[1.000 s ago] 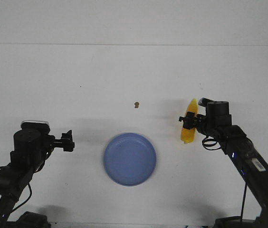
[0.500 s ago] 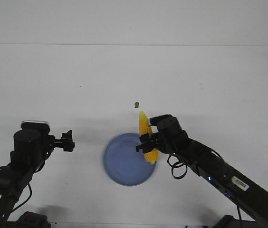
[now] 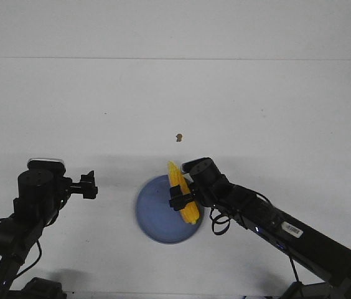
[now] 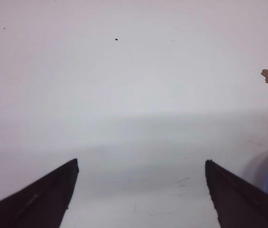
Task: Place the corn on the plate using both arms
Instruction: 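Carry the corn with the right gripper over the blue plate, then open the right gripper to drop the corn onto the plate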
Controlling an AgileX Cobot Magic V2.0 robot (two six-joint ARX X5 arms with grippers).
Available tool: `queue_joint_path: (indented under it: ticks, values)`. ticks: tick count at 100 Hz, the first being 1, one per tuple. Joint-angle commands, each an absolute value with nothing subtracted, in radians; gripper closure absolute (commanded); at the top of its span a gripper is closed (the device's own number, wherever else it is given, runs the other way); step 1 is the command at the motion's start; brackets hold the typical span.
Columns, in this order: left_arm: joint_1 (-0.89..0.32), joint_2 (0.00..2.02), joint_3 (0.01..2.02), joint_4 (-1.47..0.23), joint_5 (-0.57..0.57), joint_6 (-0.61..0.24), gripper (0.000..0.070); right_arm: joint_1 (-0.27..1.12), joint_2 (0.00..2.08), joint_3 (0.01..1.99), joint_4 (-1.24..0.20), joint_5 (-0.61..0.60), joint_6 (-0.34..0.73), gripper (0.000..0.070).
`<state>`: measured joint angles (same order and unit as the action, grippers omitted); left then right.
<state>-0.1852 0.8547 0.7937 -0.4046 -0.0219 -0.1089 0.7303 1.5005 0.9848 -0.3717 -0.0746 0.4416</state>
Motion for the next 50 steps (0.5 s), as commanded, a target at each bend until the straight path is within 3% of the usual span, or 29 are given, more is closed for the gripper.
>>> queue_joint_path:
  ticks: [1,26,50]
  values:
    - [-0.184,0.862,0.805,-0.4,-0.023,-0.094,0.0156,0.74,1.514,0.995,-0.359,-0.07,0.43,0.0103]
    - [-0.184,0.859,0.805,-0.384,-0.023,-0.094,0.0157,0.71,1.413,0.996,-0.352,-0.005,0.354,0.0103]
    - [-0.184,0.816,0.807,-0.337,-0.023,-0.094,0.0157,0.598,1.152,0.996,-0.393,0.123,0.23,0.0104]
